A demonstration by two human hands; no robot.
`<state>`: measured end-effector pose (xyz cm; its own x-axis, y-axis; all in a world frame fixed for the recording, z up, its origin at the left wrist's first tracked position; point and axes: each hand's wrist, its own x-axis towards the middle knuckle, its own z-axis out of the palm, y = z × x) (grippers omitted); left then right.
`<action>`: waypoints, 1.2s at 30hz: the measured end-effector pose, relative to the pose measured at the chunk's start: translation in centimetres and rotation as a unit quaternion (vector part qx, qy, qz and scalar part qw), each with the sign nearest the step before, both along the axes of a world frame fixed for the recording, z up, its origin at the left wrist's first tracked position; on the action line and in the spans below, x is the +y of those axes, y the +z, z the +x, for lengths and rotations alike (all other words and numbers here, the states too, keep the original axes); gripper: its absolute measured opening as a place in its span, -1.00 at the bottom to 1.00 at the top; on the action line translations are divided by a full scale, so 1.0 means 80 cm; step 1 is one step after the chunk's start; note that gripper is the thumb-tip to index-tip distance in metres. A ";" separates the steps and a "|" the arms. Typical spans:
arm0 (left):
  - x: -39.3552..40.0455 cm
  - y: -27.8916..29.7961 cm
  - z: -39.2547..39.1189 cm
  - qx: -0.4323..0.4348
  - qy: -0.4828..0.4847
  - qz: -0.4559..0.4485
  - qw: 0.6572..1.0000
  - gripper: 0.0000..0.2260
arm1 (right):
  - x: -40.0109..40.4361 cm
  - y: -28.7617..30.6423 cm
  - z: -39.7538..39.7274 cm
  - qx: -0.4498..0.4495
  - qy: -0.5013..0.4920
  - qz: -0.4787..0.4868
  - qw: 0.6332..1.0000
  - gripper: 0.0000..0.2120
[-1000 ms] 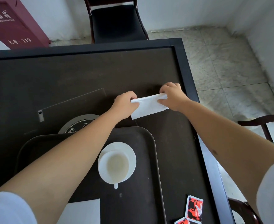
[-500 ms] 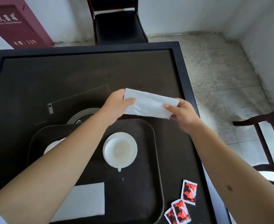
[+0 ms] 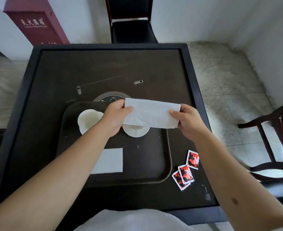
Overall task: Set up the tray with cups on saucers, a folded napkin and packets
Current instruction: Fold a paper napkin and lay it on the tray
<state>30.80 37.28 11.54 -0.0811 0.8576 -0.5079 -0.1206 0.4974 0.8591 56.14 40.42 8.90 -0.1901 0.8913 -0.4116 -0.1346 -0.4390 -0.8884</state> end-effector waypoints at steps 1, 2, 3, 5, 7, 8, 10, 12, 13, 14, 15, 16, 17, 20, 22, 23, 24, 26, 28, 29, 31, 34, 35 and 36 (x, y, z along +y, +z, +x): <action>-0.016 0.003 -0.003 -0.006 0.004 0.000 1.000 -0.83 | -0.013 0.001 -0.005 0.002 -0.001 0.005 1.000 -0.84; -0.031 0.006 -0.006 -0.011 0.009 0.001 1.000 -0.83 | -0.026 0.002 -0.010 0.004 -0.003 0.010 1.000 -0.84; -0.045 0.008 -0.010 -0.013 0.016 0.003 1.000 -0.83 | -0.039 0.003 -0.016 0.006 -0.005 0.013 1.000 -0.85; -0.071 0.009 -0.019 -0.004 0.031 0.005 0.999 -0.84 | -0.062 0.002 -0.027 0.005 -0.007 0.015 1.000 -0.87; -0.095 0.008 -0.032 0.012 0.035 0.003 0.999 -0.84 | -0.085 -0.001 -0.037 -0.001 -0.002 0.006 1.000 -0.88; -0.106 0.007 -0.039 0.018 0.032 0.001 0.999 -0.85 | -0.096 -0.002 -0.042 -0.006 0.005 -0.002 1.000 -0.87; -0.128 0.004 -0.055 0.027 0.023 -0.006 0.999 -0.87 | -0.117 -0.007 -0.053 -0.020 0.021 -0.020 0.999 -0.84; -0.150 0.000 -0.069 0.033 0.019 -0.012 0.999 -0.88 | -0.139 -0.009 -0.067 -0.033 0.025 -0.031 0.999 -0.83; -0.160 -0.003 -0.076 0.036 0.020 -0.018 0.999 -0.88 | -0.149 -0.010 -0.074 -0.041 0.027 -0.034 0.998 -0.84; -0.170 -0.007 -0.084 0.037 0.023 -0.025 0.999 -0.87 | -0.158 -0.011 -0.083 -0.050 0.028 -0.038 0.998 -0.84; -0.180 -0.010 -0.091 0.032 0.024 -0.031 0.999 -0.87 | -0.167 -0.011 -0.092 -0.061 0.029 -0.044 0.997 -0.85; -0.189 -0.013 -0.099 0.023 0.021 -0.037 0.999 -0.86 | -0.176 -0.012 -0.100 -0.070 0.029 -0.051 0.996 -0.85; -0.197 -0.016 -0.106 0.016 0.016 -0.042 0.999 -0.85 | -0.184 -0.013 -0.109 -0.075 0.027 -0.058 0.995 -0.86; -0.218 -0.024 -0.124 0.018 0.017 -0.053 0.998 -0.82 | -0.203 -0.017 -0.133 -0.087 0.018 -0.077 0.993 -0.87; -0.226 -0.030 -0.136 0.017 0.028 -0.060 0.998 -0.82 | -0.217 -0.021 -0.148 -0.097 0.011 -0.080 0.992 -0.86; -0.229 -0.033 -0.142 0.015 0.029 -0.063 0.997 -0.82 | -0.223 -0.024 -0.156 -0.109 0.002 -0.081 0.991 -0.87; -0.232 -0.036 -0.148 0.013 0.030 -0.066 0.997 -0.81 | -0.229 -0.027 -0.163 -0.126 -0.011 -0.079 0.989 -0.88; -0.238 -0.044 -0.162 0.013 0.028 -0.072 0.997 -0.80 | -0.239 -0.036 -0.179 -0.160 -0.043 -0.079 0.983 -0.92; -0.245 -0.053 -0.173 0.020 0.024 -0.078 0.996 -0.81 | -0.249 -0.046 -0.192 -0.174 -0.065 -0.088 0.979 -0.94; -0.250 -0.058 -0.180 0.024 0.022 -0.082 0.996 -0.82 | -0.253 -0.051 -0.199 -0.182 -0.070 -0.091 0.977 -0.94; -0.258 -0.069 -0.191 0.035 0.017 -0.095 0.995 -0.87 | -0.261 -0.061 -0.209 -0.209 -0.074 -0.091 0.971 -0.95; -0.267 -0.083 -0.201 0.051 0.009 -0.113 0.992 -0.90 | -0.270 -0.075 -0.218 -0.251 -0.085 -0.094 0.960 -0.94; -0.267 -0.088 -0.203 0.056 0.009 -0.114 0.992 -0.90 | -0.269 -0.079 -0.221 -0.267 -0.084 -0.090 0.956 -0.94; -0.267 -0.093 -0.203 0.062 0.009 -0.114 0.991 -0.90 | -0.268 -0.082 -0.223 -0.283 -0.081 -0.086 0.952 -0.93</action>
<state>14.53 15.93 4.09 -0.1697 0.7190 -0.6739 -0.0316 0.6795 0.7330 38.33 18.96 2.31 0.2388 0.8000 -0.5505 0.2660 -0.5991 -0.7552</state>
